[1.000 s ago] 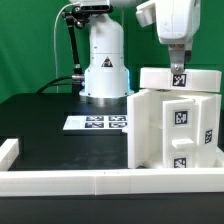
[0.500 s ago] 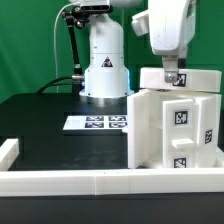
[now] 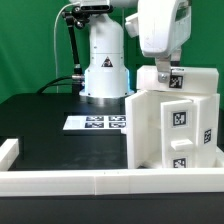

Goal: Assemble cabinet

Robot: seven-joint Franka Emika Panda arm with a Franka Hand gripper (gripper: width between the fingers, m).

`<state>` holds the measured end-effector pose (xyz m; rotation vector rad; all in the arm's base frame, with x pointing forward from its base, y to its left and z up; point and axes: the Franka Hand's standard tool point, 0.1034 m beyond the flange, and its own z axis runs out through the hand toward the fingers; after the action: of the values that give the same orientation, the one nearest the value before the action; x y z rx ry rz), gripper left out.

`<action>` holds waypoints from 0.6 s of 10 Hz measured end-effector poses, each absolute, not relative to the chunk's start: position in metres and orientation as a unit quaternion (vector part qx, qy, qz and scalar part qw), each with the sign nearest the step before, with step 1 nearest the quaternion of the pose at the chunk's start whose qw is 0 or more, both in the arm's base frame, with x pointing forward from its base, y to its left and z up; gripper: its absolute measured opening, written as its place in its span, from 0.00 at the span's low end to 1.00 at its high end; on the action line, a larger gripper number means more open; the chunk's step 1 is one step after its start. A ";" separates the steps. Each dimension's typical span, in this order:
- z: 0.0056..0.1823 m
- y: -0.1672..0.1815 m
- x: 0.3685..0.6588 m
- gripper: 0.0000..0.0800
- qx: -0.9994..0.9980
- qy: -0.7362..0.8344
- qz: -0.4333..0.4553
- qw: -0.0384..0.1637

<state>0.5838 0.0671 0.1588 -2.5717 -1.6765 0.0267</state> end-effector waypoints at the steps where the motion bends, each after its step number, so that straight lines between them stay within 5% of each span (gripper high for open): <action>1: 0.159 0.067 0.584 0.70 -0.838 -0.545 0.009 0.036; 6: 0.159 0.066 0.584 0.70 -0.914 -0.404 0.014 0.035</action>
Offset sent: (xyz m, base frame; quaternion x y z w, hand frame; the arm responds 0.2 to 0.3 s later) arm 0.0000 0.0000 0.0000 0.0000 0.0000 0.1296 0.9916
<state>0.5840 0.0662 0.1593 -2.8105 -1.2408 0.0418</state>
